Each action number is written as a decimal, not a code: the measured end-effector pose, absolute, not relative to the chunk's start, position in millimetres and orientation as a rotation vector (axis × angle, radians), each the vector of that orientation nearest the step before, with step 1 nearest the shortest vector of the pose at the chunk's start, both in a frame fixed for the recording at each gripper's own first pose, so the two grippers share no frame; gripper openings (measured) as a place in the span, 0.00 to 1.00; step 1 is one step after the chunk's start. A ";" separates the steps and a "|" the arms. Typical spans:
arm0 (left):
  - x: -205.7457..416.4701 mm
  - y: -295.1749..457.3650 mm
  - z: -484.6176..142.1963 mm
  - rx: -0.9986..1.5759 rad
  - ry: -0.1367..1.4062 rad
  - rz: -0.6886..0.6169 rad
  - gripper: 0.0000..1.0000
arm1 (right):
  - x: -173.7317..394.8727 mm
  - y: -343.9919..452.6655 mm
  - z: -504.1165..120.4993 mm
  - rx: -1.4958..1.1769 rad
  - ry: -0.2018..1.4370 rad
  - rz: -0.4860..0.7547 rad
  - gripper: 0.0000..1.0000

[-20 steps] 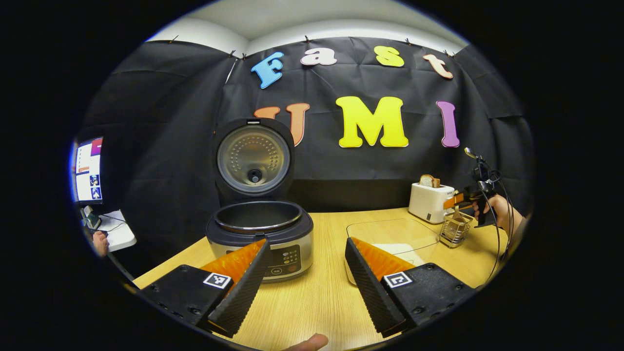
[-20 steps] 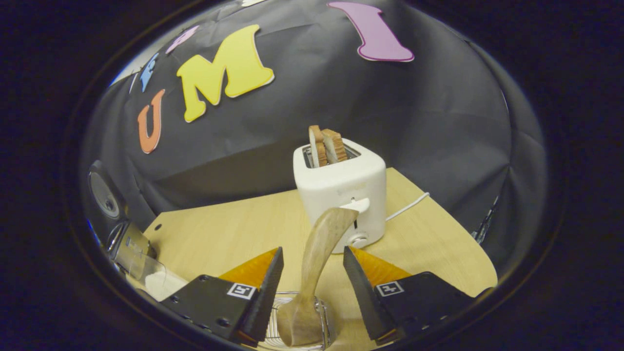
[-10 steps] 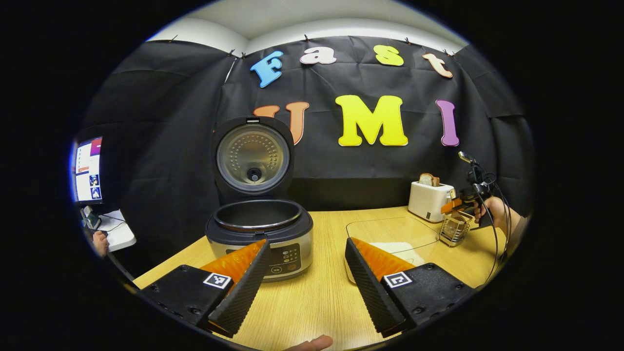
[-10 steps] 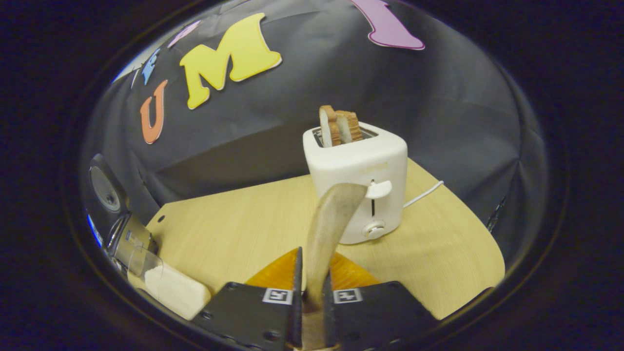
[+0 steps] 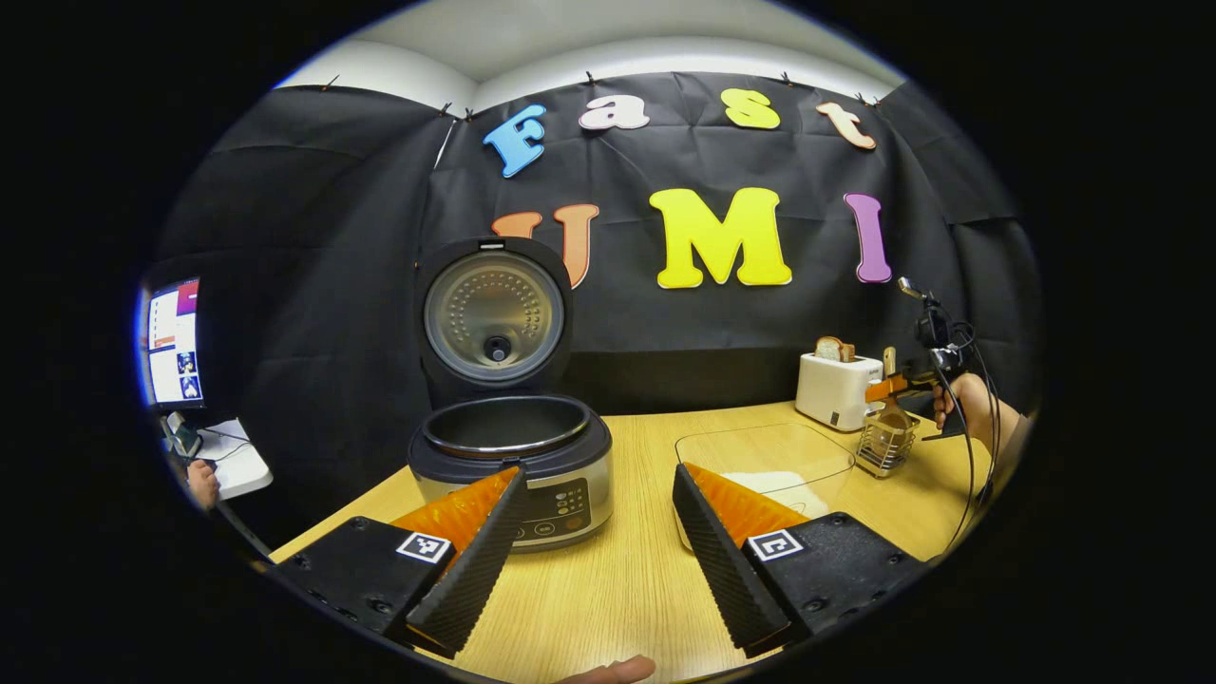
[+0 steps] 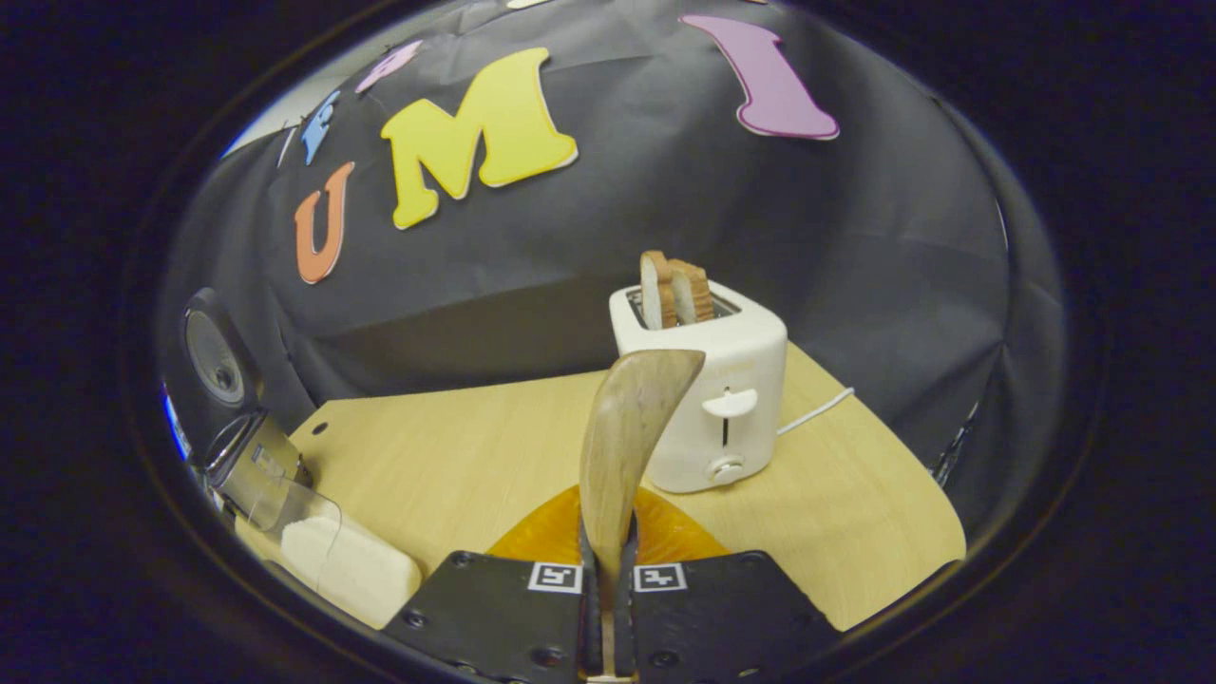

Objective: Close the left gripper, press the button to open the rice cooker; take a wooden spoon from the chopstick holder with the right hand, scoop a spoonful of rice and pour it into the rice cooker, then put the wooden spoon back into the chopstick holder.

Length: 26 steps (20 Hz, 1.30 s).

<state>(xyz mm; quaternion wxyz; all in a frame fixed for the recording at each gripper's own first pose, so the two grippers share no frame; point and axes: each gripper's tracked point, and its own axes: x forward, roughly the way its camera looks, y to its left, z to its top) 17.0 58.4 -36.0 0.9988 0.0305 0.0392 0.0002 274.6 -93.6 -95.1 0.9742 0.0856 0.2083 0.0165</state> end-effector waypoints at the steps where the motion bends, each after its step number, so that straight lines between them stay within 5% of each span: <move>1: 16.3 58.4 -34.3 0.056 0.076 -0.001 0.97 | 271.2 -92.7 -83.4 0.169 0.395 0.029 0.05; 12: -2.5 68.9 -7.2 0.079 0.028 0.026 0.97 | 221.3 -6.5 8.3 -0.035 0.218 0.055 0.05; 26: -12.9 76.8 0.2 0.040 0.023 -0.014 0.97 | 222.5 188.3 -44.9 -0.170 0.174 0.139 0.05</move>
